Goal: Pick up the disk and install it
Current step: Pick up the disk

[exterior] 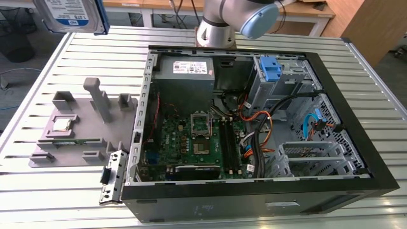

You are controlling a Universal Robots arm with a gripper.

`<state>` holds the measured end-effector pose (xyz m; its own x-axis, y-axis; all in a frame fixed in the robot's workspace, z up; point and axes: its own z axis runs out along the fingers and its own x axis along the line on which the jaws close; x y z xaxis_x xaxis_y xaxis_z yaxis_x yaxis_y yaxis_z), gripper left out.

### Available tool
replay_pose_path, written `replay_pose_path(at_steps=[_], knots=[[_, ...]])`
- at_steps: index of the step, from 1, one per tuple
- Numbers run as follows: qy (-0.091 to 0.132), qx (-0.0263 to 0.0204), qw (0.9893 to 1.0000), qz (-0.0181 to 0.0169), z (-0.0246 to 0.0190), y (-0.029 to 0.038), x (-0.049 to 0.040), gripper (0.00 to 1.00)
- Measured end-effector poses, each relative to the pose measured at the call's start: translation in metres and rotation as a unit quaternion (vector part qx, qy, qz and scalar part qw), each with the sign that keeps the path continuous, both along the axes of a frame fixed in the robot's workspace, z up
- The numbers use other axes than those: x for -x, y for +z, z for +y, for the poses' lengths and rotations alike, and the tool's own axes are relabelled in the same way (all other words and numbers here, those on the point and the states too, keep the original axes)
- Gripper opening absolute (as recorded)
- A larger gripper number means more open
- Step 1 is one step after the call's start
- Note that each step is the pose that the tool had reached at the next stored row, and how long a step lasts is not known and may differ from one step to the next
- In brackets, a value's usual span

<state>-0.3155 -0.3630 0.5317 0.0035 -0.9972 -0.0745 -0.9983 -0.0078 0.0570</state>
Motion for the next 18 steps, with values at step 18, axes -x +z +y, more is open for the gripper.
replay_pose_path(at_steps=[18], knots=[[0.000, 0.0000, 1.0000, -0.0001, 0.0000, -0.0006, -0.0541, 0.35]])
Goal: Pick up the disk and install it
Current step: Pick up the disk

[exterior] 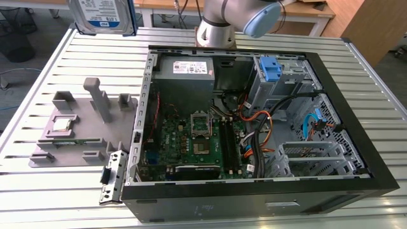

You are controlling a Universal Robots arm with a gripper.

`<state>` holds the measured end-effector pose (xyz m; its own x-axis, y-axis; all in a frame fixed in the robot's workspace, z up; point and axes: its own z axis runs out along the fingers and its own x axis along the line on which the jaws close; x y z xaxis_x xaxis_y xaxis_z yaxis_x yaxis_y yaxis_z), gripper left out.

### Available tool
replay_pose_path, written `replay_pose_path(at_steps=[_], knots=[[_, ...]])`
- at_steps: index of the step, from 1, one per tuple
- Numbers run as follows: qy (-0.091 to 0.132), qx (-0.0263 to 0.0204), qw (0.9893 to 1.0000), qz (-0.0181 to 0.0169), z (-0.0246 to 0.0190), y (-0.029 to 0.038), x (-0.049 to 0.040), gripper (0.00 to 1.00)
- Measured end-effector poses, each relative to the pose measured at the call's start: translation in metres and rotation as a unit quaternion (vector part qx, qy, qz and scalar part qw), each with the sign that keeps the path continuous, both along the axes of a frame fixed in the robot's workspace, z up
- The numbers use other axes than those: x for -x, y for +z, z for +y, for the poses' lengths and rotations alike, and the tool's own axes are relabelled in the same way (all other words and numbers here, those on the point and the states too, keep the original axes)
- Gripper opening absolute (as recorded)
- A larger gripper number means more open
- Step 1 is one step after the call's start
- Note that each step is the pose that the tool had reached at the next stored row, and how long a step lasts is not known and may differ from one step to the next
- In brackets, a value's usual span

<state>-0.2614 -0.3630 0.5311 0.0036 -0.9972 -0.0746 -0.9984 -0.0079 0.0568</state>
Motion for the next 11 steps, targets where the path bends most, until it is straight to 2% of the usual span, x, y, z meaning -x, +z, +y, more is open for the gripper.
replay_pose_path(at_steps=[11], knots=[[0.000, 0.0000, 1.0000, 0.0000, 0.0000, -0.0002, -0.0193, 0.35]])
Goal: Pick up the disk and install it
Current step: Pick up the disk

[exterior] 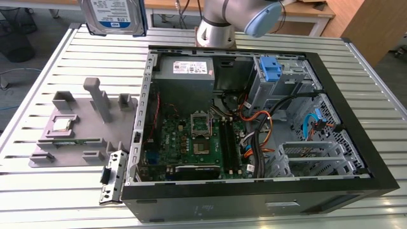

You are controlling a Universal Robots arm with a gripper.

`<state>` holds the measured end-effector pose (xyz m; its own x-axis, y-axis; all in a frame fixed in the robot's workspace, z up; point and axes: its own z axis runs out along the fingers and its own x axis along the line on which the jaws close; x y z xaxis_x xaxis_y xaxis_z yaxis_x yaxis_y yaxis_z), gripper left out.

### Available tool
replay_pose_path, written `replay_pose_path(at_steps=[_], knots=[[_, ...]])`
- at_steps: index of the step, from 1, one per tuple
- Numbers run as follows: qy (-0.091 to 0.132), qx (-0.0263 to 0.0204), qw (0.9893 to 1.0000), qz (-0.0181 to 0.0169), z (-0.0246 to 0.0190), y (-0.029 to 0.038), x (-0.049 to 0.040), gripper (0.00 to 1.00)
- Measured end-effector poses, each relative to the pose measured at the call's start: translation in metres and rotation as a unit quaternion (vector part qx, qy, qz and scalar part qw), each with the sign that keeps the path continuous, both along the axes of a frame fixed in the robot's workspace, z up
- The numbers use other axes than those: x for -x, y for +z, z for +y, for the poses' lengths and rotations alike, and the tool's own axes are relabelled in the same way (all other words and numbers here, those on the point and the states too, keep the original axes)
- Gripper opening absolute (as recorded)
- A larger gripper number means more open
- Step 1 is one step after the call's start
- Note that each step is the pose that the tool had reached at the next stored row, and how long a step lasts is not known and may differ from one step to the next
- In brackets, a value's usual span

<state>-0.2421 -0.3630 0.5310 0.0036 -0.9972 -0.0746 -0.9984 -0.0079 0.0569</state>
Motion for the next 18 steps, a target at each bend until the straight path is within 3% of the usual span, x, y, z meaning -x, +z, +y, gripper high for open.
replay_pose_path(at_steps=[14, 18], knots=[[0.000, 0.0000, 1.0000, 0.0000, 0.0000, -0.0001, -0.0330, 0.35], [0.000, 0.0000, 1.0000, 0.0000, 0.0000, 0.0000, -0.0354, 0.35]])
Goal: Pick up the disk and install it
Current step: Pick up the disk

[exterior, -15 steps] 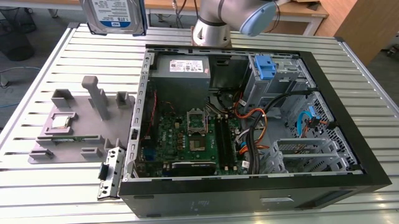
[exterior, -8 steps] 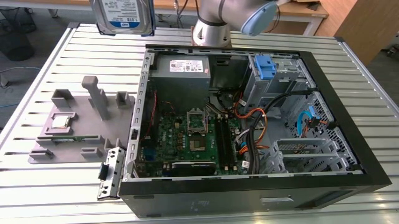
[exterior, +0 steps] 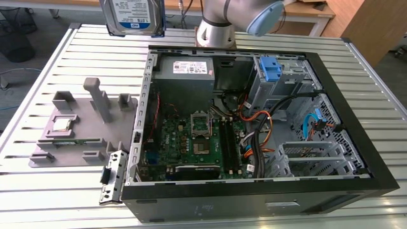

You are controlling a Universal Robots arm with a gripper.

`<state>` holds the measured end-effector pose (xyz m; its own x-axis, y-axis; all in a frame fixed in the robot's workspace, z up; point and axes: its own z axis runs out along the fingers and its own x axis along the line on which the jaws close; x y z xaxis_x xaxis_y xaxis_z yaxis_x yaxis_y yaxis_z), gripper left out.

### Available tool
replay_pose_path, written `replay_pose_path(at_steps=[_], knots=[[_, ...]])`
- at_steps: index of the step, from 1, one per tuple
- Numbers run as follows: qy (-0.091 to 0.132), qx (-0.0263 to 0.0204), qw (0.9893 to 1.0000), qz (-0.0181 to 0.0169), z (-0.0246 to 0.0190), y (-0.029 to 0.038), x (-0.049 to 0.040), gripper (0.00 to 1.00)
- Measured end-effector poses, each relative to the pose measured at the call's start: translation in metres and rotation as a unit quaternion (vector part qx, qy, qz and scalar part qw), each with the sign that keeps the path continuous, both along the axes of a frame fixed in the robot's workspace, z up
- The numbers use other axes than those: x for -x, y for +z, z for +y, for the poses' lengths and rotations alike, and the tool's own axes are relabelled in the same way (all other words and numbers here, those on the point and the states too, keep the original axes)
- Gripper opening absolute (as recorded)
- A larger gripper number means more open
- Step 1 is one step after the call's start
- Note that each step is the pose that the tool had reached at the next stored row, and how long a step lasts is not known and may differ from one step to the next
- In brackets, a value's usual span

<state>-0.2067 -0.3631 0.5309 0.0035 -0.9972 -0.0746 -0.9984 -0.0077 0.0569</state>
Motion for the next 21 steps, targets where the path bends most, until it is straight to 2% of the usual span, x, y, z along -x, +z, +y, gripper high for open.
replay_pose_path(at_steps=[7, 15, 21], knots=[[0.000, -0.0001, 1.0000, 0.0000, 0.0000, -0.0001, -0.0027, 0.35], [0.000, -0.0002, 1.0000, 0.0007, 0.0000, -0.0009, -0.0266, 0.35], [0.000, -0.0002, 1.0000, 0.0007, 0.0000, -0.0049, -0.0392, 0.35]])
